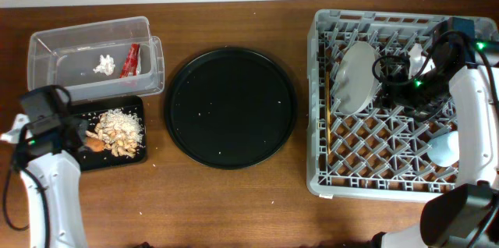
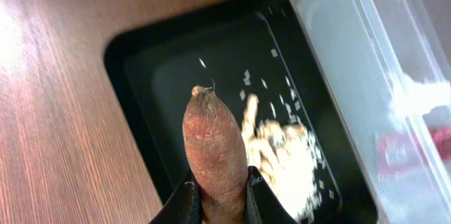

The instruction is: Sort waste into correct bins and load items into the dishwasher rack

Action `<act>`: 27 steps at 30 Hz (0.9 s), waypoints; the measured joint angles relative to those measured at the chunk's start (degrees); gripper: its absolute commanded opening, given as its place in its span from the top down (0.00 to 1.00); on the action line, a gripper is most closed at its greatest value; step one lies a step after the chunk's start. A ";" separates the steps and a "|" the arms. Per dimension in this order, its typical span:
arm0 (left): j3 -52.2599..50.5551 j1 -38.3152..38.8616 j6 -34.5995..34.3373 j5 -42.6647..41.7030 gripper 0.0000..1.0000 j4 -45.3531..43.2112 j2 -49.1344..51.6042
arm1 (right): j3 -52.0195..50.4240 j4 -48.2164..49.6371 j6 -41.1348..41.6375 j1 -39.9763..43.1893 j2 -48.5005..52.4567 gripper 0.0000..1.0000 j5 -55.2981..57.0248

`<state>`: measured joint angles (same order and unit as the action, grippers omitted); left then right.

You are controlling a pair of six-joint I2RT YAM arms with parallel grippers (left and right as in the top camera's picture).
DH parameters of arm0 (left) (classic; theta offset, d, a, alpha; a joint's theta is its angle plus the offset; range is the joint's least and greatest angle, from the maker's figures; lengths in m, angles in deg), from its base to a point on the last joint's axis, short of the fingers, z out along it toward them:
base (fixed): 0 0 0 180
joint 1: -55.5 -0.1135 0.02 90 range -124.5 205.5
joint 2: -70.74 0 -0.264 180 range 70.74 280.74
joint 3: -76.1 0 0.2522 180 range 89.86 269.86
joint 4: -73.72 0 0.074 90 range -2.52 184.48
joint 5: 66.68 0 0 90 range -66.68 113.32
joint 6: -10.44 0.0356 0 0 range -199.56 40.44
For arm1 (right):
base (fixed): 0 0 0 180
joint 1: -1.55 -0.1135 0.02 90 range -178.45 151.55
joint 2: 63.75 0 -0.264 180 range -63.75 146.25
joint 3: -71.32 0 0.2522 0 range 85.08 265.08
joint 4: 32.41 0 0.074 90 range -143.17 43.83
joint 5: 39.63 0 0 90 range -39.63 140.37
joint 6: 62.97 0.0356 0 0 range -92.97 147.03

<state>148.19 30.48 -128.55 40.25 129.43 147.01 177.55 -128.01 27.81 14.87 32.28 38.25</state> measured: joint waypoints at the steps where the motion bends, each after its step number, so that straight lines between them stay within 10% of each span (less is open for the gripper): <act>1: 0.00 -1.07 0.00 0.15 0.99 -0.66 0.37 | 0.00 0.00 0.02 0.00 0.00 0.25 0.00; 9: -0.02 -4.07 0.00 0.52 0.98 -5.07 14.25 | 0.00 -0.02 0.02 0.00 0.00 0.25 0.00; 19: -0.04 -4.07 0.22 0.46 0.55 -6.27 20.76 | 0.00 0.00 0.02 0.00 0.00 0.24 0.00; 27: 4.35 -4.07 10.56 -7.69 0.40 -2.16 20.76 | 0.00 0.15 0.02 0.00 0.00 0.20 0.17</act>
<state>152.54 26.42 -117.99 32.55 127.27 167.78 177.55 -127.86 27.83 14.87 32.28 38.42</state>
